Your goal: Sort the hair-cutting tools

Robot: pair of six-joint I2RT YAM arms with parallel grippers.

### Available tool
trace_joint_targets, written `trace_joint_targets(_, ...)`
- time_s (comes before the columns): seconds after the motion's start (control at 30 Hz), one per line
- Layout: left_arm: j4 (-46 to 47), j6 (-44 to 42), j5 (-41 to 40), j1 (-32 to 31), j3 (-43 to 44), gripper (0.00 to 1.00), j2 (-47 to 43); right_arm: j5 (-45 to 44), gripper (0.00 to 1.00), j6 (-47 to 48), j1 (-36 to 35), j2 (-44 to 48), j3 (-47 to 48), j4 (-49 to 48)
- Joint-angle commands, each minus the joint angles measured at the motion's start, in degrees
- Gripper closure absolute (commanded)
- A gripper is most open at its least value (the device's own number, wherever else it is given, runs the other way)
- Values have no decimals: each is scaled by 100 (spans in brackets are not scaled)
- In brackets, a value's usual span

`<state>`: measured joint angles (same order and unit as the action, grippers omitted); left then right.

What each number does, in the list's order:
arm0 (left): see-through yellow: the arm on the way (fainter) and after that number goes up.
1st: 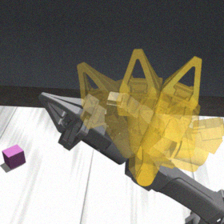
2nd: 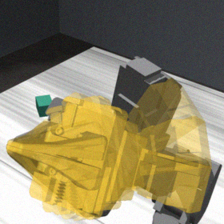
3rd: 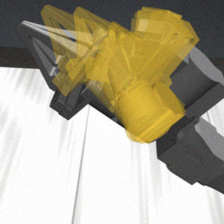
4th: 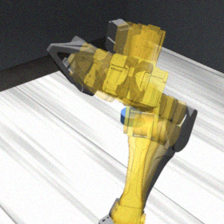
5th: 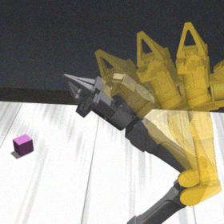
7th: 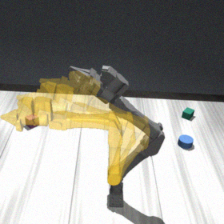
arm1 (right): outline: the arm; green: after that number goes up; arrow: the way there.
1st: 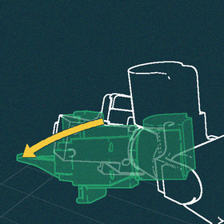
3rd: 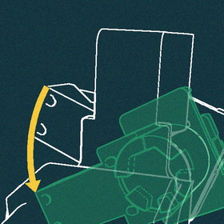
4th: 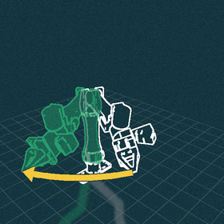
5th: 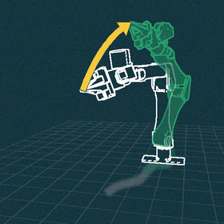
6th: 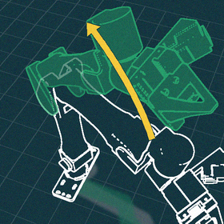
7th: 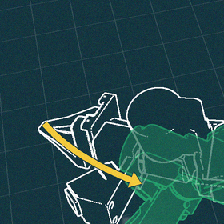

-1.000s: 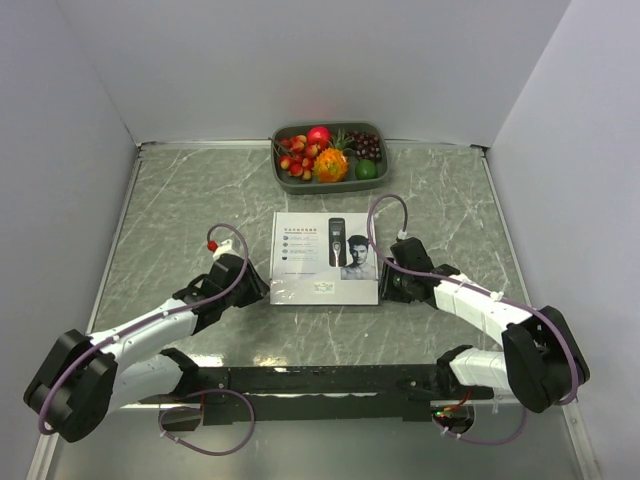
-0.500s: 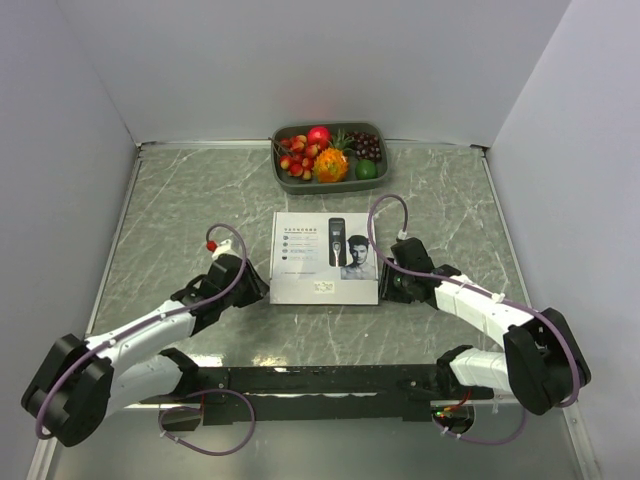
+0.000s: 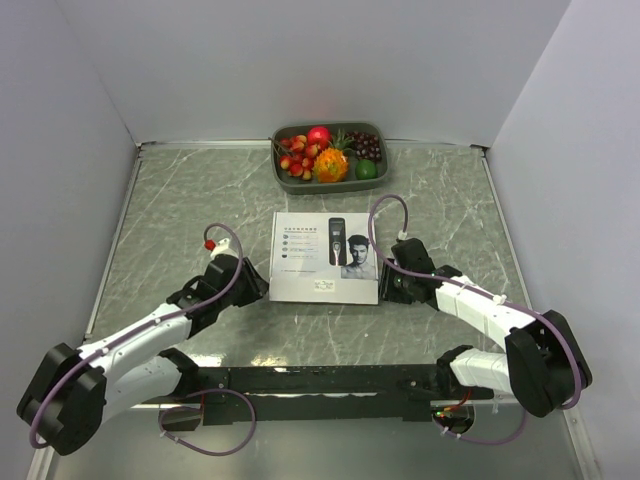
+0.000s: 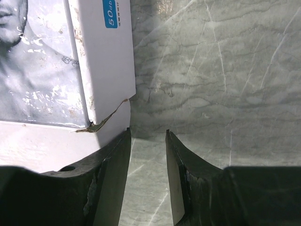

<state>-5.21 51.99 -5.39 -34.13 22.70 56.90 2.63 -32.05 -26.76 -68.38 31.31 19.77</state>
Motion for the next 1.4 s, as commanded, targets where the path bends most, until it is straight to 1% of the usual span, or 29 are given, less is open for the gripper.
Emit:
trace_joint_targets(0.0,460,154,556,-129,7,59,84,378,56,-161,-171,35,-99,-456)
trace_joint_targets(0.43,310,48,372,-129,33,59,172,229,55,-161,-347,140,121,-193)
trace_joint_targets(0.7,477,40,468,-129,-2,59,409,185,55,-161,-365,334,165,-105)
trace_joint_targets(0.9,469,13,407,-129,-2,59,444,71,55,-143,-373,80,156,-105)
trace_joint_targets(1.13,240,-31,135,-129,50,59,383,-149,54,-126,-373,-167,60,-228)
trace_joint_targets(1.3,135,-57,-50,-129,59,59,505,-255,53,-135,-373,-194,-2,-263)
trace_joint_targets(1.37,91,-66,-111,-129,86,59,602,-474,53,-126,-382,-158,-20,-211)
